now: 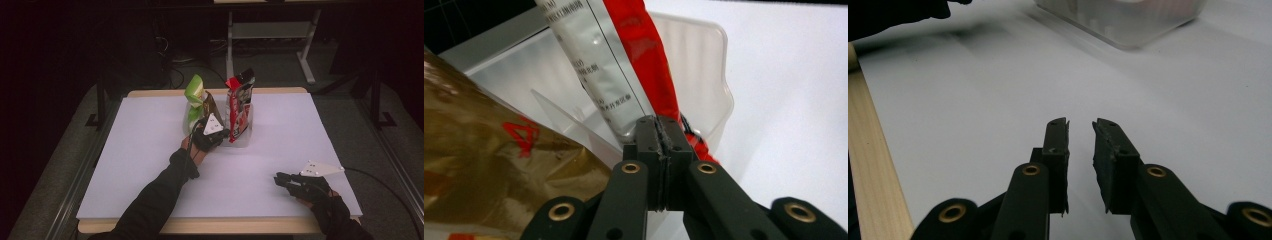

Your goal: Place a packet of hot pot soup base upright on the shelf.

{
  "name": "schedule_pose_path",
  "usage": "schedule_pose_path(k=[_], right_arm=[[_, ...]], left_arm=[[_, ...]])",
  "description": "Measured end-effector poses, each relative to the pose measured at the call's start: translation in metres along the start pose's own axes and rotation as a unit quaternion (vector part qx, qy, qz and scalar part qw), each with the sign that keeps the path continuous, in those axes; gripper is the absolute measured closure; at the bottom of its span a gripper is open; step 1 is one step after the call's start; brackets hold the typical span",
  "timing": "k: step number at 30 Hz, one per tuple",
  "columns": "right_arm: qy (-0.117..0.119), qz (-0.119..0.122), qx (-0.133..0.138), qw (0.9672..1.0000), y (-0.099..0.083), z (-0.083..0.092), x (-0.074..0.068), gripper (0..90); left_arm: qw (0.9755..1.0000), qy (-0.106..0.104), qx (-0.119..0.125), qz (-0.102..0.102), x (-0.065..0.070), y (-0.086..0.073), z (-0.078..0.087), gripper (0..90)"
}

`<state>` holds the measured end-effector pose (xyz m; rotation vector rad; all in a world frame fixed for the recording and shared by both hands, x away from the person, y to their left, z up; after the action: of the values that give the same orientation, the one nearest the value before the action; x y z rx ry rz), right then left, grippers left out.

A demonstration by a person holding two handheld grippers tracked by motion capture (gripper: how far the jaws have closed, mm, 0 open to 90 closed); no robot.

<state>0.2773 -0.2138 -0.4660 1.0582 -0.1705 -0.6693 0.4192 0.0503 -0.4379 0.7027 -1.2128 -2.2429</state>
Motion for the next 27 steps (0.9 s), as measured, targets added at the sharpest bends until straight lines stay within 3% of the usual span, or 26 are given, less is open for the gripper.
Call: schedule_pose_path(k=[6,11,19,22,27], right_arm=[[-0.002,0.0,0.0,1.0,0.0,0.0,0.001,75.1],[-0.001,-0.001,0.001,1.0,0.0,0.0,0.001,75.1],[-0.002,-0.002,0.001,1.0,-0.001,0.001,0.001,75.1],[-0.003,-0.002,0.001,1.0,-0.001,0.001,0.001,75.1],[-0.003,0.001,-0.001,1.0,0.0,0.001,0.0,75.1]], left_arm=[[0.9998,0.013,-0.004,-0.015,0.005,0.002,-0.006,89.9],[0.9996,0.024,-0.006,-0.013,0.008,0.006,-0.014,90.0],[0.9997,0.018,-0.016,-0.008,0.012,0.005,-0.023,90.0],[0.9991,0.028,-0.023,-0.024,0.014,0.007,-0.024,90.0],[0.9979,0.033,-0.048,-0.027,0.014,0.011,-0.029,90.0]])
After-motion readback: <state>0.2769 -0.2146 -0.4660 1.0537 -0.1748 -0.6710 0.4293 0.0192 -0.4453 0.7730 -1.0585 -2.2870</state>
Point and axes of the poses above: each handheld gripper's, and its own axes: z roughly backward along the jaws, y roughly out of its top, x roughly to its right, the point moved 4 cm from there along -z, roughly forward along the jaws, and after that the axes turned 6 degrees about y, right-handed, at the moved point
